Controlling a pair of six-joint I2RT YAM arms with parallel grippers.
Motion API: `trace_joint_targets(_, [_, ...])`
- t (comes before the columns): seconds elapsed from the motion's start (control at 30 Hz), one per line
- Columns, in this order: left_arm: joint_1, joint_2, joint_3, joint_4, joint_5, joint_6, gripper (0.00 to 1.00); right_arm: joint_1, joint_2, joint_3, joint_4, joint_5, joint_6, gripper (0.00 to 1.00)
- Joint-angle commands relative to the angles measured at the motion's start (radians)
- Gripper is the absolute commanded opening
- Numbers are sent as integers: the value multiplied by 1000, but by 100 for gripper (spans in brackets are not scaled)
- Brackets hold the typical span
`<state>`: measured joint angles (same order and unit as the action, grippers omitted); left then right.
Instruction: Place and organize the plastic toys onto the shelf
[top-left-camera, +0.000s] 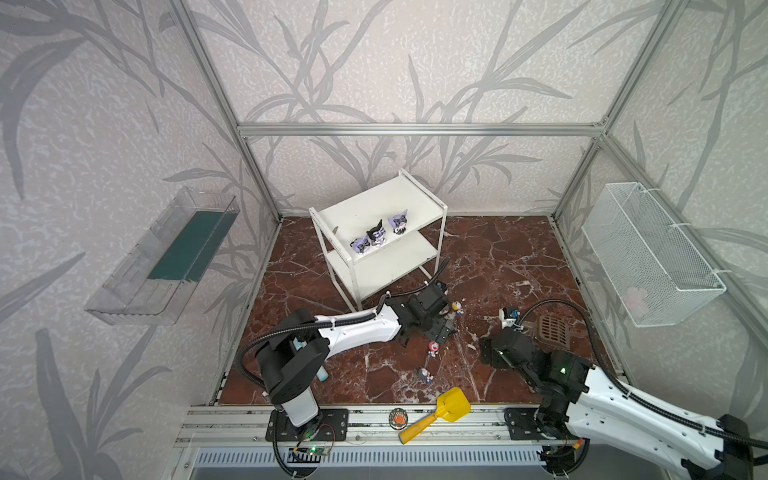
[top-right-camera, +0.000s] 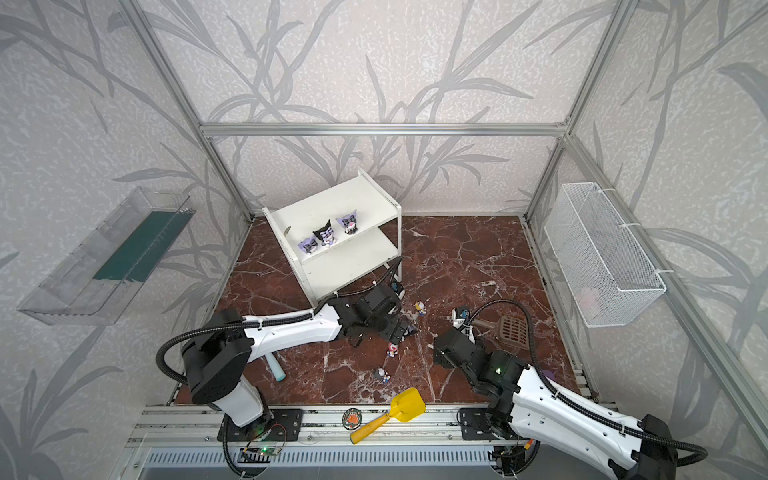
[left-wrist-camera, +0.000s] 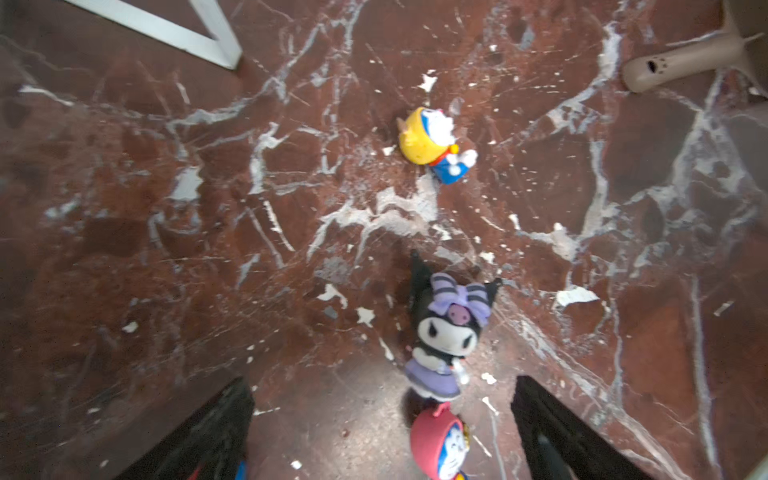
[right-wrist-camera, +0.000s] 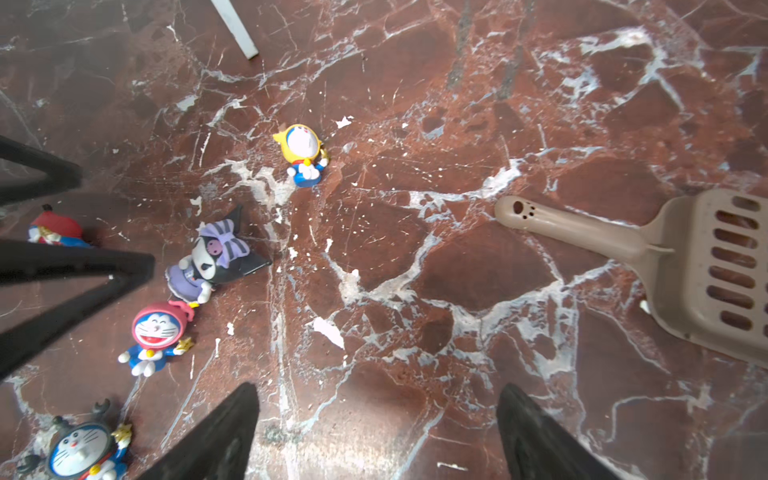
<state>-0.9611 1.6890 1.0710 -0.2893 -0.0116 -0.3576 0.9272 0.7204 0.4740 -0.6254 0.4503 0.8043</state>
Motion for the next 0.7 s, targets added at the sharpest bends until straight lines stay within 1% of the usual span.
trace_joint_targets(0.0, [-1,35,24,27,107,5,99,-4,-5,21,29,-6,-14,90])
trace_joint_targets(0.13, [9,73,17,76,227,-10,99,-4,-16,22,13,-1,-11,90])
trace_joint_targets(0.2, [12,94,22,83,259,-20,99,-4,-20,21,4,0,-11,90])
trace_joint_targets(0.33, [12,121,32,79,291,-26,99,-4,-26,16,-5,4,-9,90])
trace_joint_targets(0.5, [6,134,34,104,369,-57,99,-4,-28,11,-5,7,-8,90])
trace_joint_targets(0.67, [-31,118,43,120,400,-85,99,-10,-24,9,-7,22,-12,90])
